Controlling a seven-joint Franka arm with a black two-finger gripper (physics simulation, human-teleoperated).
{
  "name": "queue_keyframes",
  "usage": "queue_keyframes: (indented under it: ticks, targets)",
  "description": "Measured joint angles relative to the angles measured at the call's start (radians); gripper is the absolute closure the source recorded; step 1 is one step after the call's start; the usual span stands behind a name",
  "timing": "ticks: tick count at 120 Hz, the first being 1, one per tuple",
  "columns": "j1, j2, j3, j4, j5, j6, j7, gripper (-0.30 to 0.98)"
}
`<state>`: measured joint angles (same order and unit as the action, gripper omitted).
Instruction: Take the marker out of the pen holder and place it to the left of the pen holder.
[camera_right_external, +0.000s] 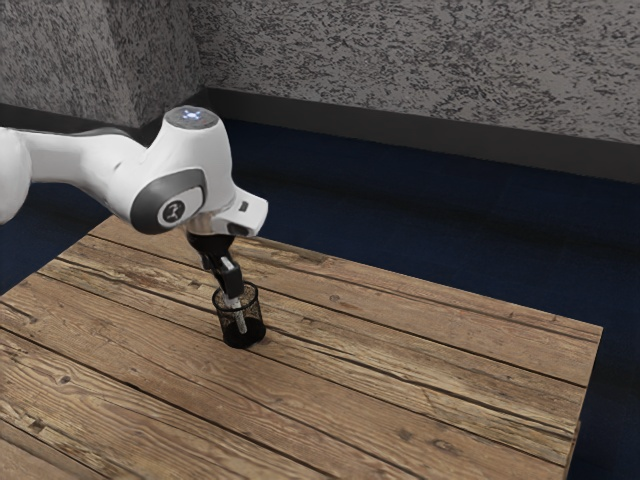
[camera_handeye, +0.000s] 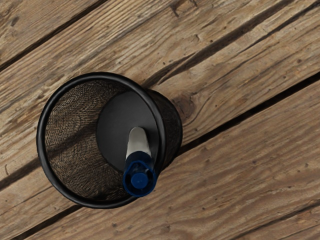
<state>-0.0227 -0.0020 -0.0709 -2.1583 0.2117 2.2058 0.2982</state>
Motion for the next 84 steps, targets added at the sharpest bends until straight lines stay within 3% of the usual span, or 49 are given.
queue_keyframes:
  ticks: [72, 84]
  targets:
    - [0.005, 0.127, 0.019, 0.021, 0.018, 0.125, 0.089, 0.00]
    - [0.004, 0.128, 0.019, 0.021, 0.021, 0.129, 0.098, 0.19]
